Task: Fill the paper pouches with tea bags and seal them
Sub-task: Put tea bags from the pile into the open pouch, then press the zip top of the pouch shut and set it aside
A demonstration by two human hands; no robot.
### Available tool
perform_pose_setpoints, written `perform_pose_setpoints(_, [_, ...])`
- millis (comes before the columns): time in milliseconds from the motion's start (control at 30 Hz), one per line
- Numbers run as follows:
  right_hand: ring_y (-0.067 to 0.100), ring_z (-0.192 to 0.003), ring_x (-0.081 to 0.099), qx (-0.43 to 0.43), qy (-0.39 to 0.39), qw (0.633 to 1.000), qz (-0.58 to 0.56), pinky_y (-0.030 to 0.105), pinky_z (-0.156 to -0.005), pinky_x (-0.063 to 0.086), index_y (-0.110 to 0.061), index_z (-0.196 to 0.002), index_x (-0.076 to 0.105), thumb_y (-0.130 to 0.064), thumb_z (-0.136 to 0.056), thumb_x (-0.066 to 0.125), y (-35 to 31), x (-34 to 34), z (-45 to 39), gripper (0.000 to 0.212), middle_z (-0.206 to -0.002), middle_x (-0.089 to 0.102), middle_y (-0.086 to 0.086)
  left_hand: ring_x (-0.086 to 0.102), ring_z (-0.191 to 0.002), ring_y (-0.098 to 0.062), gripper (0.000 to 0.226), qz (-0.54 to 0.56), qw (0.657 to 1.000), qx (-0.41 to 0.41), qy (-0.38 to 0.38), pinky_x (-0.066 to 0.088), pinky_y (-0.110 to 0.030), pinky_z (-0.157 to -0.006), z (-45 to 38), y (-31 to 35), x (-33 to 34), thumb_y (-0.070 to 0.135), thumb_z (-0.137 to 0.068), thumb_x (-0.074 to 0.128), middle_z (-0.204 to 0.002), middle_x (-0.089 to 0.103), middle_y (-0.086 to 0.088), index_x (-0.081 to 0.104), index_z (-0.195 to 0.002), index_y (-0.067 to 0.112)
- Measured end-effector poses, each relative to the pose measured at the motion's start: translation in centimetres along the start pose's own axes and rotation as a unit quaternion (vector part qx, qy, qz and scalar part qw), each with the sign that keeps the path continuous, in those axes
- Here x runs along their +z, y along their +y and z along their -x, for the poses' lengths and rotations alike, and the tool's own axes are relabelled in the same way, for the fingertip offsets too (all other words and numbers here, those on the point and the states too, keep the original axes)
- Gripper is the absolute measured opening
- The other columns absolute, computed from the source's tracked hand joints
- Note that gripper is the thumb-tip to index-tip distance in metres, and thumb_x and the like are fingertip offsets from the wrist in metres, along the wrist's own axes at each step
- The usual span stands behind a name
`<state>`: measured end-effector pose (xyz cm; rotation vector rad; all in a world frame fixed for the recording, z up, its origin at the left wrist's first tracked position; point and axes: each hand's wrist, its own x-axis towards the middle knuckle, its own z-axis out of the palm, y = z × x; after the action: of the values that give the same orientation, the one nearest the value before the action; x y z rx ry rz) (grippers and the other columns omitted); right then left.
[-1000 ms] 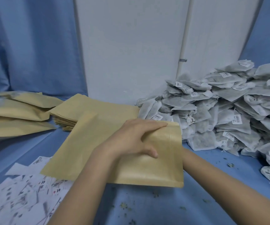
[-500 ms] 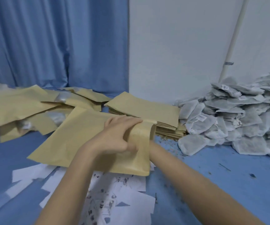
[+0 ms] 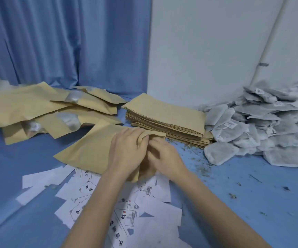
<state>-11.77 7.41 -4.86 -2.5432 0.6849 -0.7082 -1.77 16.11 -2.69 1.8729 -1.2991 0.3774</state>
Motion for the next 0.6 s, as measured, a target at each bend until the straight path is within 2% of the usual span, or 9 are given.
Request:
perform_pose_setpoints(67, [0.019,-0.095,0.058,0.082,0.127,0.988,0.004,0.028,-0.079,0.045,-0.015,-0.097,0.066,-0.023,-0.090,0.055,2.7,-0.9,1.2,0.015,-0.097,0.063,0.001,0.056,-0.104,-0.025,0.022,-0.003,1.000,-0.015,-0.008,0.041,-0.035,-0.090,-0.5,0.3,0.5,0.024,-0.092,0.054,-0.104,0.068,-0.002,0.069,-0.103,0.013])
perform_pose_setpoints(100, [0.019,-0.095,0.058,0.149,0.126,0.980,0.026,0.028,-0.075,0.044,-0.015,-0.095,0.065,-0.028,-0.089,0.056,4.0,-1.5,1.7,0.017,-0.096,0.059,0.001,0.056,-0.103,-0.026,0.021,-0.005,1.000,-0.021,-0.011,0.041,-0.036,-0.088,-0.7,0.5,0.9,0.024,-0.092,0.054,-0.103,0.068,-0.002,0.069,-0.102,0.014])
perform_pose_setpoints(133, [0.020,-0.092,0.056,0.216,0.083,0.971,0.054,0.028,-0.070,0.042,-0.013,-0.090,0.062,-0.035,-0.088,0.057,5.1,-1.8,1.8,0.023,-0.092,0.053,0.003,0.055,-0.103,-0.026,0.021,-0.006,1.000,-0.027,-0.011,0.041,-0.036,-0.088,-0.9,0.7,1.2,0.024,-0.091,0.054,-0.102,0.069,-0.003,0.069,-0.102,0.014])
perform_pose_setpoints(200, [0.021,-0.068,0.045,0.277,-0.011,0.953,0.118,0.026,-0.050,0.029,-0.012,-0.063,0.043,-0.046,-0.080,0.063,6.1,-1.7,1.4,0.043,-0.069,0.032,0.006,0.056,-0.105,-0.026,0.023,0.006,0.999,-0.039,-0.006,0.040,-0.035,-0.090,-1.1,1.2,1.8,0.025,-0.091,0.055,-0.106,0.069,-0.002,0.069,-0.107,0.015])
perform_pose_setpoints(267, [0.016,-0.050,0.027,0.275,-0.060,0.951,0.129,0.027,-0.042,0.016,-0.014,-0.054,0.024,-0.042,-0.076,0.069,6.2,-1.5,1.0,0.057,-0.058,0.021,0.004,0.054,-0.111,-0.025,0.030,0.023,0.998,-0.056,-0.002,0.038,-0.034,-0.095,-1.2,1.6,2.2,0.026,-0.091,0.056,-0.114,0.067,-0.001,0.066,-0.117,0.017])
perform_pose_setpoints(400, [0.014,-0.048,0.023,0.294,-0.078,0.950,0.068,0.026,-0.043,0.014,-0.014,-0.057,0.023,-0.023,-0.074,0.071,6.5,-2.2,0.4,0.052,-0.055,0.023,0.001,0.051,-0.117,-0.023,0.038,0.048,0.995,-0.092,0.008,0.034,-0.031,-0.098,-1.4,1.9,2.4,0.030,-0.091,0.057,-0.123,0.062,-0.003,0.059,-0.127,0.017])
perform_pose_setpoints(500, [0.017,-0.057,0.042,0.265,-0.030,0.963,0.031,0.025,-0.045,0.025,-0.015,-0.061,0.050,-0.021,-0.079,0.064,7.3,-4.0,1.4,0.023,-0.059,0.044,0.001,0.053,-0.115,-0.020,0.035,0.062,0.993,-0.105,0.008,0.037,-0.031,-0.098,-1.5,1.8,2.3,0.031,-0.090,0.058,-0.121,0.064,0.000,0.062,-0.122,0.019])
perform_pose_setpoints(567, [0.007,-0.065,0.054,0.187,0.025,0.981,-0.037,0.013,-0.050,0.035,-0.032,-0.066,0.061,-0.020,-0.082,0.064,7.0,-5.5,2.5,0.019,-0.064,0.059,-0.011,0.057,-0.108,-0.019,0.027,0.074,0.993,-0.091,0.009,0.041,-0.033,-0.095,-1.6,1.9,2.1,0.028,-0.090,0.059,-0.112,0.068,0.002,0.068,-0.113,0.018])
perform_pose_setpoints(600, [-0.001,-0.072,0.059,0.128,0.046,0.988,-0.069,0.007,-0.059,0.039,-0.037,-0.070,0.065,-0.018,-0.082,0.066,6.3,-6.0,2.9,0.023,-0.070,0.065,-0.018,0.058,-0.105,-0.019,0.023,0.077,0.994,-0.082,0.008,0.043,-0.033,-0.093,-1.7,2.1,2.0,0.027,-0.090,0.059,-0.107,0.069,0.003,0.070,-0.108,0.019])
